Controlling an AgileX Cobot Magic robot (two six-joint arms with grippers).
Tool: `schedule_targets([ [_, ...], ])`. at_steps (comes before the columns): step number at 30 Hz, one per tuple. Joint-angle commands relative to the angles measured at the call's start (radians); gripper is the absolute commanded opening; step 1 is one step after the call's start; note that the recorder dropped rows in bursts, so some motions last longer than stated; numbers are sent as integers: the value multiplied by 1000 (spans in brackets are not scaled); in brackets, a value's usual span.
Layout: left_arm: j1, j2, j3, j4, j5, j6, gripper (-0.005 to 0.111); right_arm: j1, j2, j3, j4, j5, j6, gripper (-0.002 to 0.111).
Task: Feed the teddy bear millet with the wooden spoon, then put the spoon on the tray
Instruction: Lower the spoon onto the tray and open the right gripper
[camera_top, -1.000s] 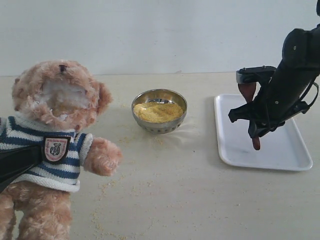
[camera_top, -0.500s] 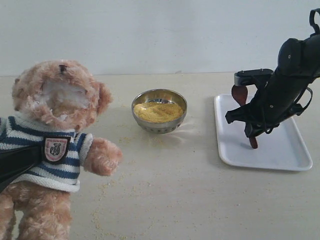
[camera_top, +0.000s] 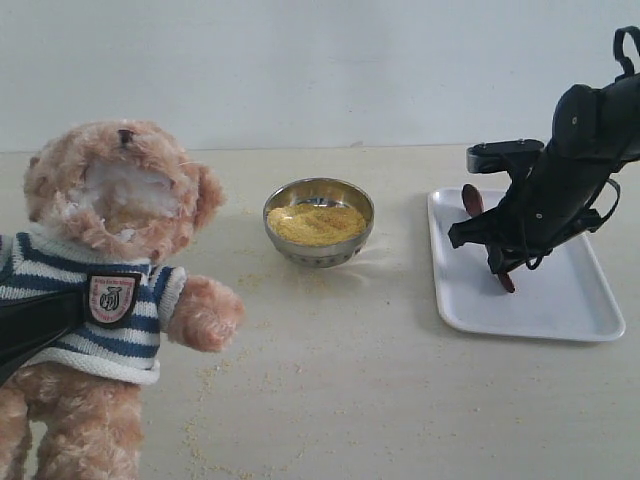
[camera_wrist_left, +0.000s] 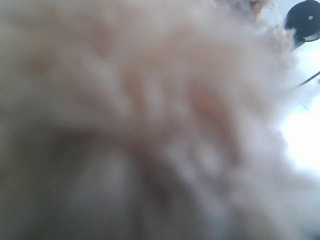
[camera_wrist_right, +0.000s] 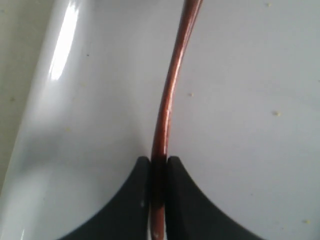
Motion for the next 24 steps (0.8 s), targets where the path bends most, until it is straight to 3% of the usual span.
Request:
schedule_targets([
  [1,3,2,-4,-21,23,1,5,-6,-3,2,-1,8,-14,0],
  [16,3,2,-4,-21,23,1,5,-6,-80,2,-1,55,-61,1],
  [24,3,2,-4,-21,23,1,5,-6,-91,2,-1,82,-63,30],
])
